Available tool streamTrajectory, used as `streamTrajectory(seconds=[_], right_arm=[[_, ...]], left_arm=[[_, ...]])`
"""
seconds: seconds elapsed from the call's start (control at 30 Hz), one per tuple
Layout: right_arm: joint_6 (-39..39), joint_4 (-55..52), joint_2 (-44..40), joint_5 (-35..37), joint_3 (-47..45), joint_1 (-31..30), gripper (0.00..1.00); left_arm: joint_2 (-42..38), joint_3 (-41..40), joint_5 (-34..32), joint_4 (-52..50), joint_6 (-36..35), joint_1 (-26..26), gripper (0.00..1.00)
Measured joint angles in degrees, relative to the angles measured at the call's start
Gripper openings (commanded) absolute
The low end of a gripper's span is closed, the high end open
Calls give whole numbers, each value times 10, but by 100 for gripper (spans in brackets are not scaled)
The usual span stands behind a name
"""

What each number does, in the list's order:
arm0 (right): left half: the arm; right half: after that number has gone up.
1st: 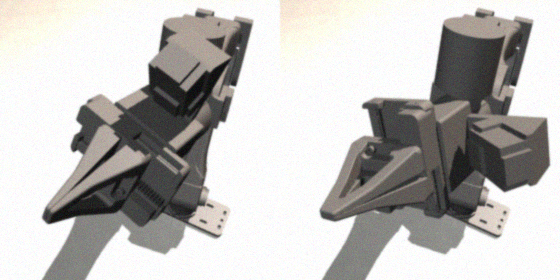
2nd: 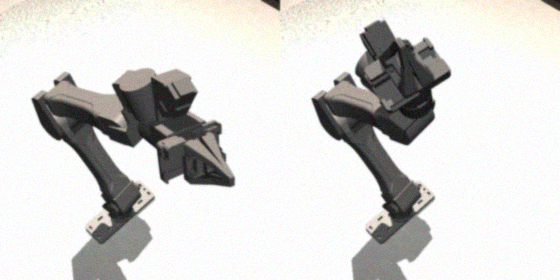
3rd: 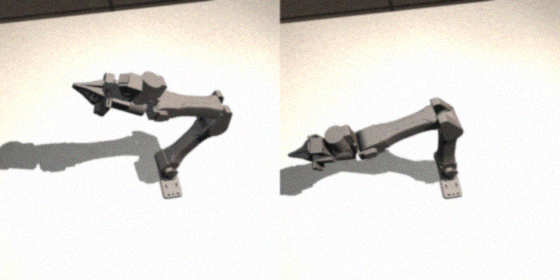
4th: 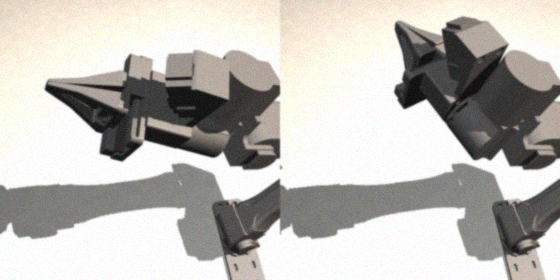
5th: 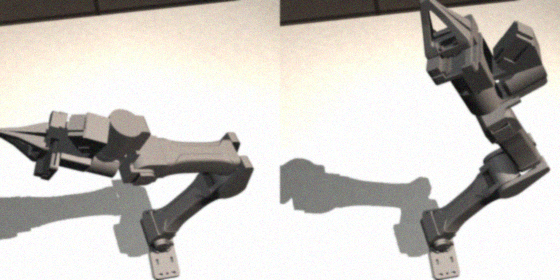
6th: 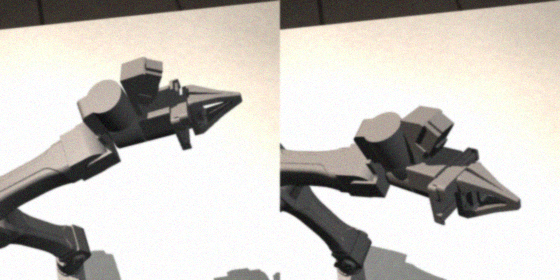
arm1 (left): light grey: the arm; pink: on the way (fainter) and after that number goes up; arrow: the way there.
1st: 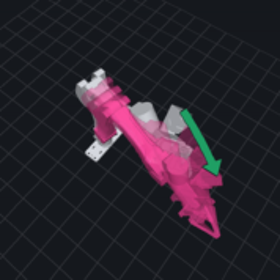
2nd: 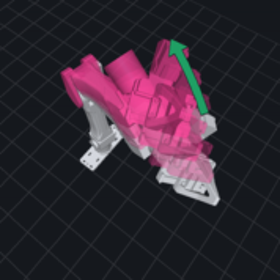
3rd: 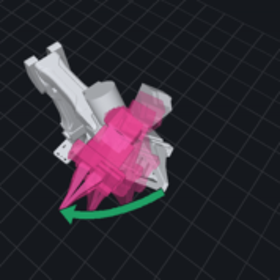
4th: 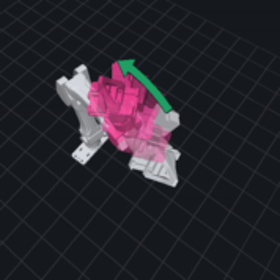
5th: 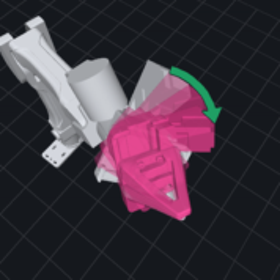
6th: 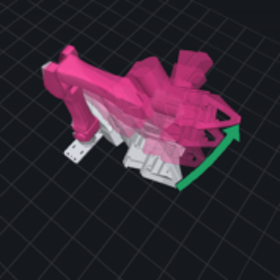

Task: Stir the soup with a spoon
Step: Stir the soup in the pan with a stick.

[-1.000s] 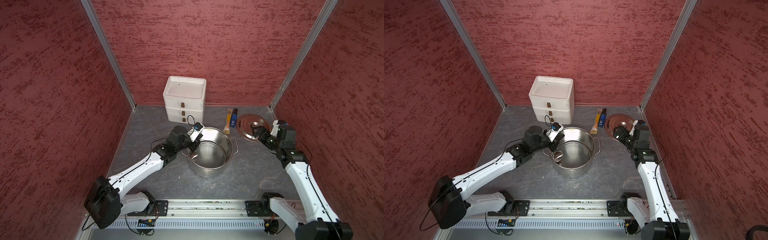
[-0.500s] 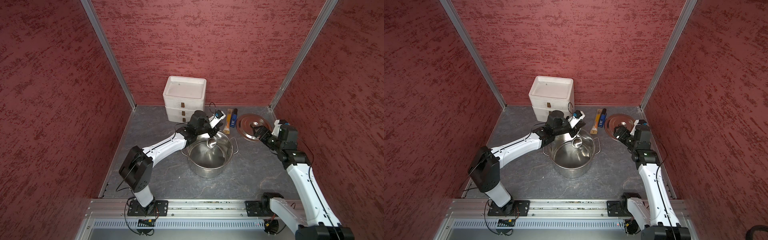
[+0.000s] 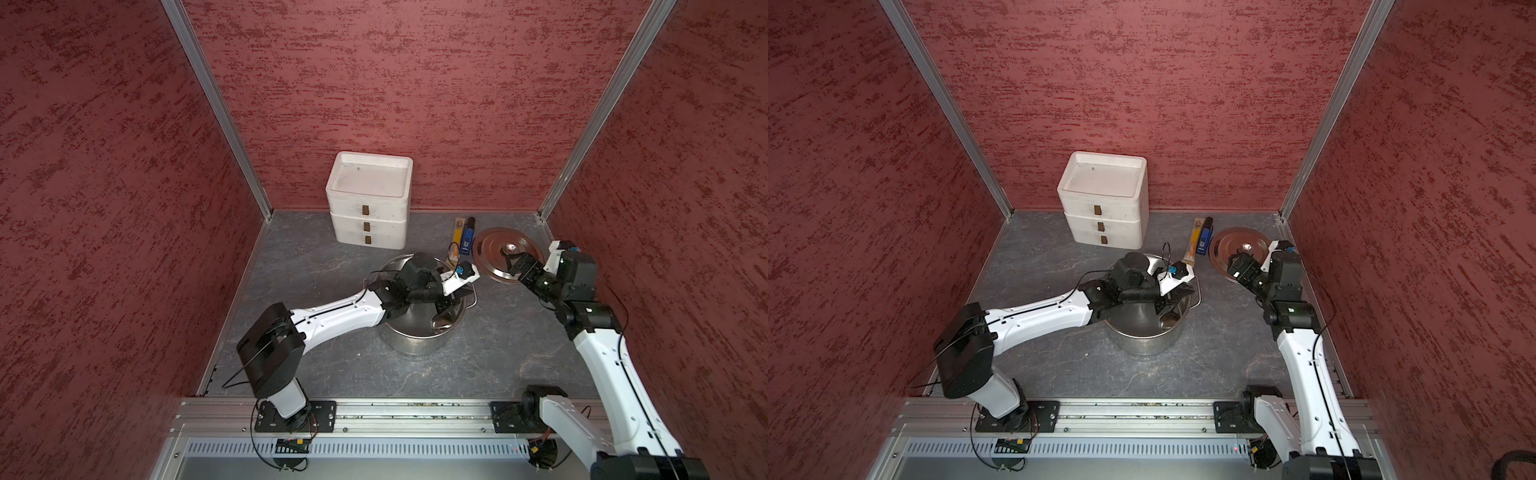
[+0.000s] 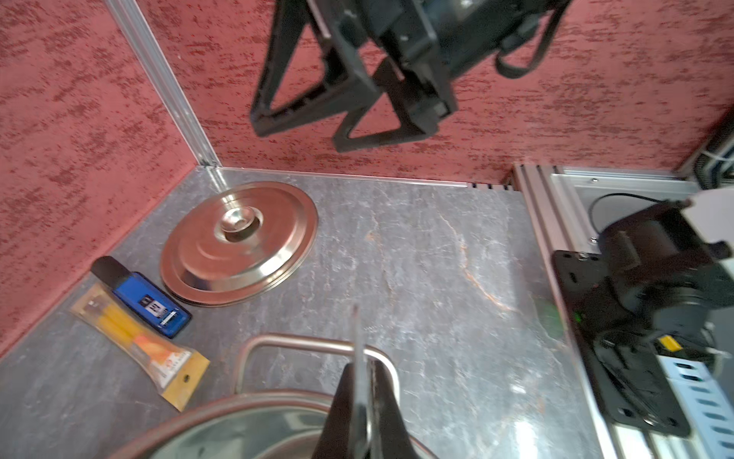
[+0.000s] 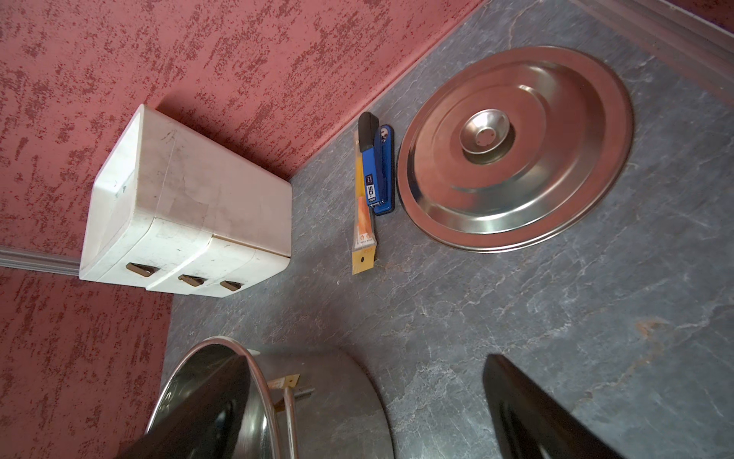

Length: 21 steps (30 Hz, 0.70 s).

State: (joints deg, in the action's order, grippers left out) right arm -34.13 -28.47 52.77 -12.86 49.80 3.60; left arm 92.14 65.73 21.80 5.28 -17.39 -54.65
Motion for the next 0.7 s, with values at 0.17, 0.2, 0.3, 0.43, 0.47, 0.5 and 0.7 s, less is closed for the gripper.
streamTrajectory(seconds=[0.17, 0.2, 0.3, 0.43, 0.47, 0.5, 0.7], right_arm=[[-2, 5, 5, 0, -9, 0, 96], [-2, 7, 7, 0, -9, 0, 96], [-3, 16, 15, -2, -9, 0, 96], [-5, 24, 24, -5, -9, 0, 96], [-5, 25, 26, -5, -9, 0, 96], [-5, 27, 28, -6, -9, 0, 96], [-6, 30, 31, -9, -9, 0, 96]], left_arm=[[-110, -84, -31, -18, 7, -29, 0], [-131, -98, -40, -24, 9, -29, 0], [-184, -132, -66, -49, 10, -28, 0], [-233, -165, -89, -81, 3, -5, 0], [-243, -172, -93, -89, 0, 7, 0], [-250, -176, -97, -96, -4, 19, 0], [-260, -186, -101, -104, -35, 113, 0]])
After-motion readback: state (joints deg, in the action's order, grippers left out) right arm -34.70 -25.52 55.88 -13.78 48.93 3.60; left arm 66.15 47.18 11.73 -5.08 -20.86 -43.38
